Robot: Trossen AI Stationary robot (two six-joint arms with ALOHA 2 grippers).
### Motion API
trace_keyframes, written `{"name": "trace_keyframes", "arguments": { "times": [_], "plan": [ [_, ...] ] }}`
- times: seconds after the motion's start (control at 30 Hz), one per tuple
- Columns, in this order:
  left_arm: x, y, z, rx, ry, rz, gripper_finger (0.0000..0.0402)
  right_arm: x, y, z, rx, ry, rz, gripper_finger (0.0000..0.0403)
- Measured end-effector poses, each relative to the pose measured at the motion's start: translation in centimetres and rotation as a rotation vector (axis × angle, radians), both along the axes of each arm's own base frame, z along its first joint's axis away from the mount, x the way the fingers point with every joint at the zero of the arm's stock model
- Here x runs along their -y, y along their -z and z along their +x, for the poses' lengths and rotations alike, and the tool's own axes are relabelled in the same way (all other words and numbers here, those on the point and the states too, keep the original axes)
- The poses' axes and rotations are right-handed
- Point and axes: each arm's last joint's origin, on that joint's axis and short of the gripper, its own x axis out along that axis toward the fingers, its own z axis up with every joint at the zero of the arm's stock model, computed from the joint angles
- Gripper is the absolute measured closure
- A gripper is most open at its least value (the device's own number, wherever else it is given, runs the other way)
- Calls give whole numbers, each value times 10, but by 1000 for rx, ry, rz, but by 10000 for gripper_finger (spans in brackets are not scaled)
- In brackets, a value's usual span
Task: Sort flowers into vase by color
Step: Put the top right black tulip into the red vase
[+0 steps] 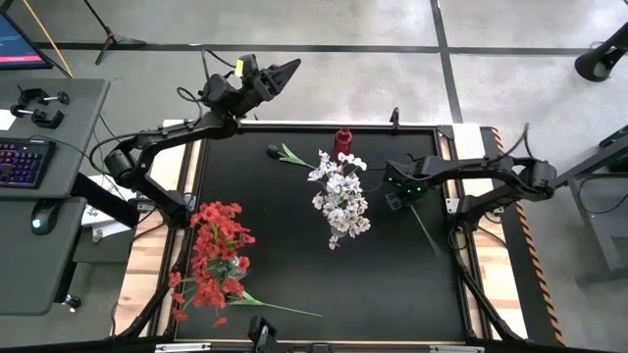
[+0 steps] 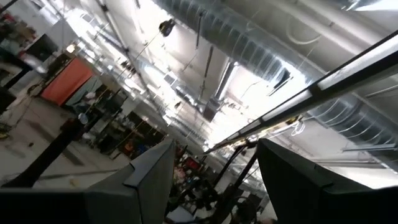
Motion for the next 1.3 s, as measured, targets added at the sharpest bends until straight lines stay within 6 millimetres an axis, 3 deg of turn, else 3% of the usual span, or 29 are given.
{"name": "trace_keyframes", "arguments": {
  "times": [0.2,0.37,0.53,0.7,0.83,1.17,1.3],
  "plan": [
    [3,-7,-4,73,0,46,185,8,-57,6,234,-75,-213,399],
    [3,-8,-4,79,-20,43,185,32,-115,17,721,-150,-521,400],
    [6,-8,-2,89,-24,37,185,69,-155,20,1072,-174,-852,400],
    [11,-9,1,96,-7,41,185,106,-159,26,1274,-185,-964,401],
    [16,-9,4,110,0,42,185,123,-152,36,1369,-207,-980,402],
    [25,-17,3,196,-73,118,185,139,-188,48,1212,-385,-1118,402],
    [25,-17,3,202,-91,111,185,145,-181,54,1162,-412,-1093,403]
  ]
}}
